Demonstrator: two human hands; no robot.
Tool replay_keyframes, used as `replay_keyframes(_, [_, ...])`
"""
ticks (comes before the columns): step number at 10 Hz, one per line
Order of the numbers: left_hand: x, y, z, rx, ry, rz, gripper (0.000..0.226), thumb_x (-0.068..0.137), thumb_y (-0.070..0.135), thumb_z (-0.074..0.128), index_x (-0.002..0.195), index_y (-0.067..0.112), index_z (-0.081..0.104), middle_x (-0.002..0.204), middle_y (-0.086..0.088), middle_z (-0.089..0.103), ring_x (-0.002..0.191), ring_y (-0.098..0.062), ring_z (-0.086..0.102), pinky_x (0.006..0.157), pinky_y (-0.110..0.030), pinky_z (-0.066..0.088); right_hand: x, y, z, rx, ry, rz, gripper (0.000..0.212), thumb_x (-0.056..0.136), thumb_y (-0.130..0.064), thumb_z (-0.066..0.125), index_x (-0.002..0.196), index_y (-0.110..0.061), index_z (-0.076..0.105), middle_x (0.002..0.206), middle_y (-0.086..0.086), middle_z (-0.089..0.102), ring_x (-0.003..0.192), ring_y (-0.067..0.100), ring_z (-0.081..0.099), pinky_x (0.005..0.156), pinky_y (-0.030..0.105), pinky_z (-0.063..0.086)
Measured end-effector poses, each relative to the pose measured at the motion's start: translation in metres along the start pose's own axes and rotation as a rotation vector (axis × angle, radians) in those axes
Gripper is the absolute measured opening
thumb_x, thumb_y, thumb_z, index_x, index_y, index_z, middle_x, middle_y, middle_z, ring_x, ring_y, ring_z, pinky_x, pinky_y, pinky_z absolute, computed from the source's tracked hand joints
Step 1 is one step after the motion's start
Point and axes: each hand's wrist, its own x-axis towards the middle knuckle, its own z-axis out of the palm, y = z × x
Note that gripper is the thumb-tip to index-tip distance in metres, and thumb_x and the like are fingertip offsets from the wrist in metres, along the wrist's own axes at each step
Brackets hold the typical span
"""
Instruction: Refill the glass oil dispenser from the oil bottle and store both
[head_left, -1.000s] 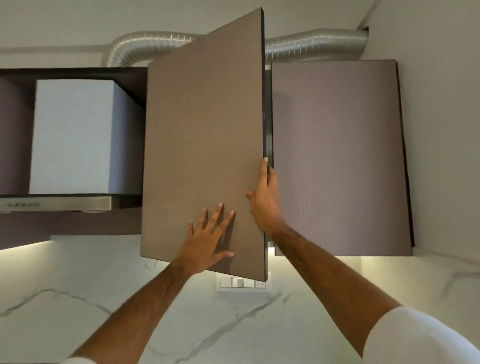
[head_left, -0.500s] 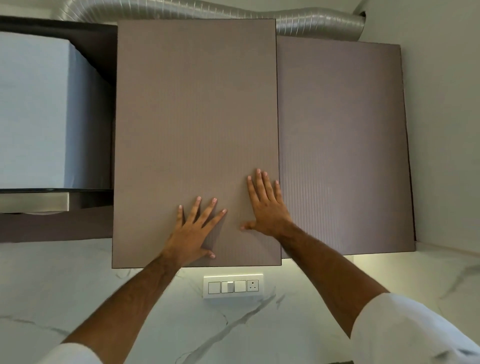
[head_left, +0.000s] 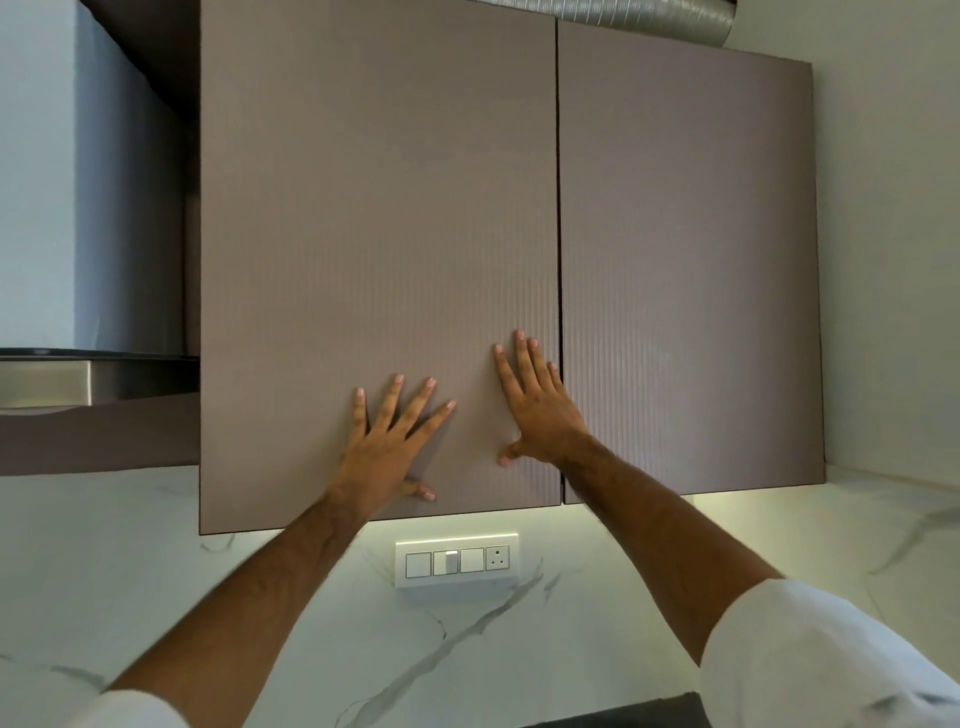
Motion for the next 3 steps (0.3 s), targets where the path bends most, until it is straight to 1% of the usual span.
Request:
replay_keyframes(1, [0.0,0.004,-0.002,0.021,0.003,-0.024,0.141,0.054,0.09,0.065,0.16,0.032,-0.007,0.17,-0.007,-0.008,0.153,-0.046,-0.007,0.113,-0.078,0.003,-0.006,-0.005,0.002,0.014,0.007,0.017,0.153,0.067,-0.057,0.089,0.16,-0.013,-0.024,0.166,0.018,-0.032,0.154,0.04,-0.024,0.127,0.055,-0.001])
replay_keyframes(2, [-0.004,0.007,-0.013,0.016,-0.042,-0.048,0.132,0.067,0.083,0.064,0.158,0.033,-0.016,0.167,-0.007,-0.022,0.152,-0.045,-0.018,0.113,-0.076,-0.005,-0.024,-0.016,0.007,0.074,-0.084,0.055,0.141,0.075,-0.052,0.086,0.161,-0.019,-0.021,0.167,0.012,-0.031,0.156,0.039,-0.019,0.125,0.058,0.021])
replay_keyframes(3, [-0.006,0.008,-0.014,0.04,-0.065,-0.004,0.121,0.078,0.071,0.067,0.158,0.034,-0.015,0.167,-0.006,-0.025,0.152,-0.043,-0.019,0.115,-0.073,-0.002,-0.038,-0.025,0.01,0.102,-0.184,0.045,0.131,0.081,-0.046,0.084,0.164,-0.022,-0.014,0.17,0.006,-0.027,0.158,0.038,-0.01,0.119,0.059,0.034])
